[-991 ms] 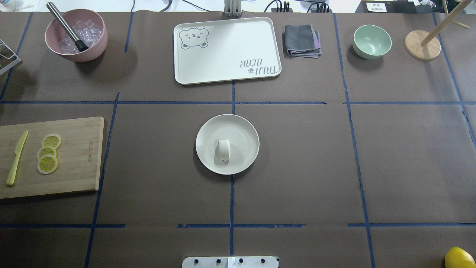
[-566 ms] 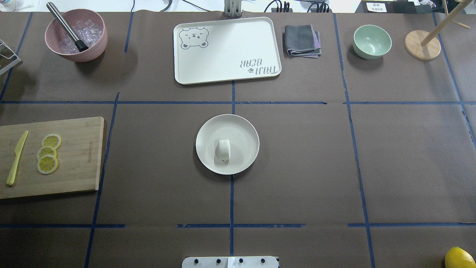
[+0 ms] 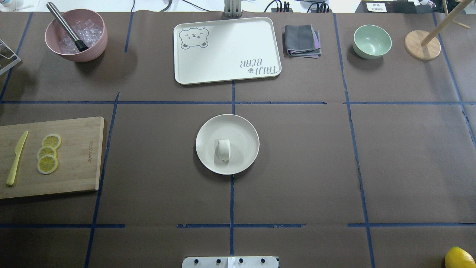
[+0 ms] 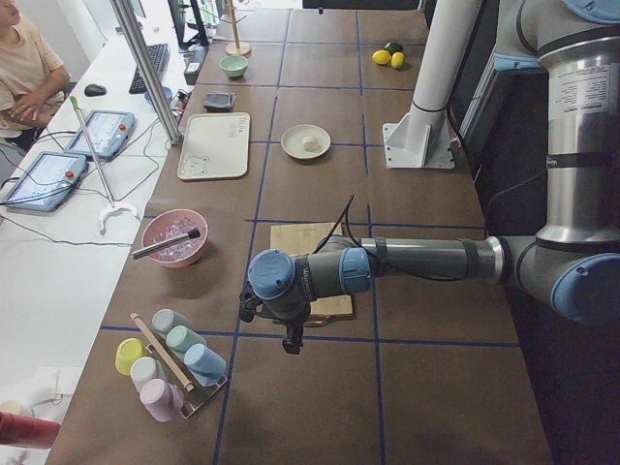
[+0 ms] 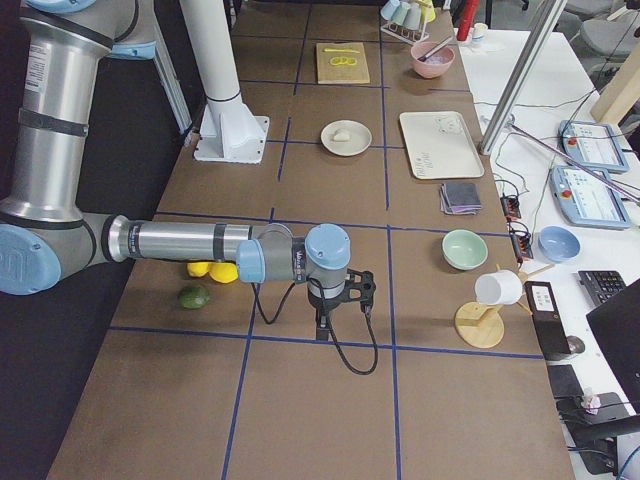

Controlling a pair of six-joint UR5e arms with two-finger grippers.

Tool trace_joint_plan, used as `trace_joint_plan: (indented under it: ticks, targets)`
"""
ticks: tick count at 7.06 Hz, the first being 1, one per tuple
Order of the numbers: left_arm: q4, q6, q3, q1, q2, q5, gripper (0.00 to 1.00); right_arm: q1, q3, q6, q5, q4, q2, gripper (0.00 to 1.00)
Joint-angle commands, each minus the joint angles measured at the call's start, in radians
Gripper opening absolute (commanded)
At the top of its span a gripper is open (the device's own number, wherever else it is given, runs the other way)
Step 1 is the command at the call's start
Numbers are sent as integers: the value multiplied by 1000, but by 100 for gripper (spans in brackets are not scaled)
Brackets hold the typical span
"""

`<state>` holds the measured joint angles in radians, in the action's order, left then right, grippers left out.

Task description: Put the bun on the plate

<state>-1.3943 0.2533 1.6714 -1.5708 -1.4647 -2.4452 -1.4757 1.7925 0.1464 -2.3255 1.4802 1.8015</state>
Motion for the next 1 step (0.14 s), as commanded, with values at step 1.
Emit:
trace_joint_plan:
  ticks: [1]
  targets:
    - [0, 0, 1, 0, -2, 0, 100, 0, -1, 1, 0, 0, -1, 100]
